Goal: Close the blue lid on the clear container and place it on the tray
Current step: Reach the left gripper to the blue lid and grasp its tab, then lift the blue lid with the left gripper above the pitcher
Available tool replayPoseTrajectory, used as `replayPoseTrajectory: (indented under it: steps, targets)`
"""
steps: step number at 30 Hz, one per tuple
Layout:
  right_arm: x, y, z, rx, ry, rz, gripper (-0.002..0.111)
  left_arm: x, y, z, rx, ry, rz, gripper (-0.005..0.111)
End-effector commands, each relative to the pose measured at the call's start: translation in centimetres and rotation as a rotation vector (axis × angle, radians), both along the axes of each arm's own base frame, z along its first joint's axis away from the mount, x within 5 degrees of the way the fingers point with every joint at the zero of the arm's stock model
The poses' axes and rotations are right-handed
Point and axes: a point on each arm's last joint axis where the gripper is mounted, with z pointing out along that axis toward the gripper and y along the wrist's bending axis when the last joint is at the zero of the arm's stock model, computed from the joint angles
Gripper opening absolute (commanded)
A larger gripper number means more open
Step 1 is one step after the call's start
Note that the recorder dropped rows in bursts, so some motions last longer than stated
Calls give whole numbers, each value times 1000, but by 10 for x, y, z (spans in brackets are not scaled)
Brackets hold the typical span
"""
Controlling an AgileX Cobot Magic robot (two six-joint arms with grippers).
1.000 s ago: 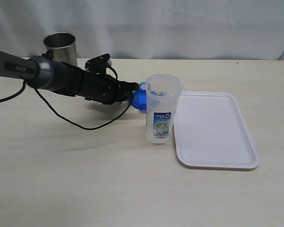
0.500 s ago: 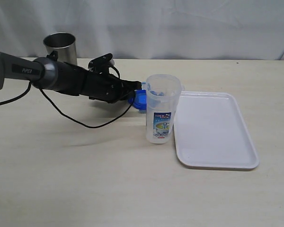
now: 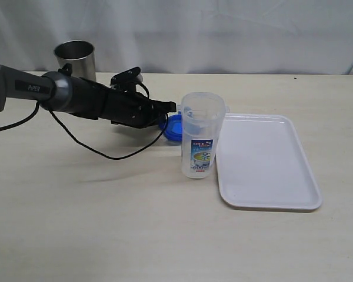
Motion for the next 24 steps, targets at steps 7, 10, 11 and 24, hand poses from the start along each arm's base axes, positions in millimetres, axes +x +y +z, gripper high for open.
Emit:
replayPoseTrajectory:
  steps: [7, 10, 11, 24]
  targets:
    - [0, -1, 0, -7, -6, -5, 5, -4, 3, 36, 45, -81, -45, 0]
    - [0, -1, 0, -7, -6, -5, 5, -6, 6, 49, 68, -117, -48, 0]
    - [0, -1, 0, -7, -6, -5, 5, -6, 6, 57, 84, -139, -66, 0]
    - [0, -1, 0, -7, -6, -5, 5, -17, 13, 142, 194, -383, -189, 0]
